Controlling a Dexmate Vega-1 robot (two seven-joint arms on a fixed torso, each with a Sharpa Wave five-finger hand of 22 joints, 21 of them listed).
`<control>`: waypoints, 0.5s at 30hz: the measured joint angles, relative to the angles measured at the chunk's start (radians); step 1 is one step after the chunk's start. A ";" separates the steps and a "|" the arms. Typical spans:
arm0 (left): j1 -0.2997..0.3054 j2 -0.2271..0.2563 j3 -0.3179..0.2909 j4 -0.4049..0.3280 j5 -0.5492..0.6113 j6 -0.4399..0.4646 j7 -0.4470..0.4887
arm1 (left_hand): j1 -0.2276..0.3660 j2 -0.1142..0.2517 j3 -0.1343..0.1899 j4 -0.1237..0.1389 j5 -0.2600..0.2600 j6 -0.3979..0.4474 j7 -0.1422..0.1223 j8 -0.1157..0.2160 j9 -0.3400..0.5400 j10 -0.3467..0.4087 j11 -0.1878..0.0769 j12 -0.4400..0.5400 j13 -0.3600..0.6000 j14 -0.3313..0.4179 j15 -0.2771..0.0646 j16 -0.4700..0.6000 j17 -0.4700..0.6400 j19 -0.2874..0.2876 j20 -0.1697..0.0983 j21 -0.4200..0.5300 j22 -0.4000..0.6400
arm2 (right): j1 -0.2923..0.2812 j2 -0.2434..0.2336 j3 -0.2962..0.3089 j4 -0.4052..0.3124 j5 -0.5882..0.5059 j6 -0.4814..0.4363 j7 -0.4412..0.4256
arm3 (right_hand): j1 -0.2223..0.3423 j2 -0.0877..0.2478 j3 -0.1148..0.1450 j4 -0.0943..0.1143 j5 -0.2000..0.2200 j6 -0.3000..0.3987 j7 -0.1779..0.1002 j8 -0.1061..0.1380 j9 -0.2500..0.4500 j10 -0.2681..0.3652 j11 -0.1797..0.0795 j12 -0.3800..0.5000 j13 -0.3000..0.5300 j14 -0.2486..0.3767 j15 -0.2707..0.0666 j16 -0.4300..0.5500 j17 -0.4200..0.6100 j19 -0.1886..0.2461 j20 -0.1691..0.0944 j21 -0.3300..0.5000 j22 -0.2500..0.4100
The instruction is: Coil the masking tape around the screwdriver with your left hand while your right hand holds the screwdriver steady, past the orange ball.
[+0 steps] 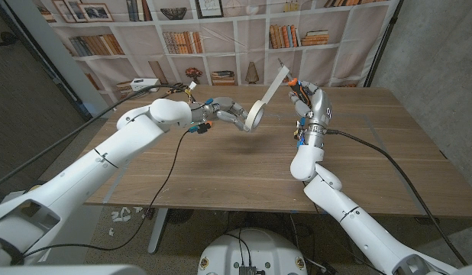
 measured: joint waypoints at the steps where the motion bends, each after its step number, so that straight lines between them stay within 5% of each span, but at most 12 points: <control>1: -0.001 -0.001 0.001 0.000 0.005 0.002 0.004 | 0.000 0.000 0.000 0.000 0.000 0.000 0.000 0.000 0.000 0.000 0.000 0.000 0.000 0.000 0.000 0.000 0.000 0.000 0.000 0.000 0.000 | 0.000 0.000 0.002 0.002 0.003 0.007 0.000 | 0.000 0.000 0.000 0.000 0.000 0.002 0.002 0.000 0.000 0.000 0.000 0.000 0.000 0.000 0.000 0.000 0.000 0.000 0.000 0.000 -0.001; 7: -0.006 -0.014 0.015 0.004 0.040 0.014 0.039 | 0.000 0.000 -0.001 -0.001 0.000 0.004 0.004 -0.002 0.000 0.000 0.000 0.000 0.000 0.000 0.000 0.000 0.000 -0.004 0.004 0.004 0.000 | -0.004 -0.013 0.007 0.003 0.033 0.064 0.020 | 0.000 0.000 -0.001 -0.001 0.000 0.009 0.008 -0.001 0.000 0.011 0.004 -0.003 0.004 0.027 0.002 -0.003 0.001 0.000 0.000 0.000 -0.002; 15: 0.007 -0.041 0.011 0.021 0.077 0.012 0.114 | 0.000 0.000 -0.001 -0.002 0.000 0.004 0.004 -0.003 -0.001 0.000 0.000 -0.003 0.000 0.000 0.000 0.000 0.000 -0.007 0.007 0.011 -0.005 | -0.020 -0.063 0.011 -0.037 0.025 0.089 0.081 | 0.000 0.000 -0.011 0.005 0.008 0.014 0.014 -0.006 0.000 0.028 0.021 -0.005 0.008 0.140 -0.008 -0.019 -0.004 -0.011 0.000 0.007 -0.009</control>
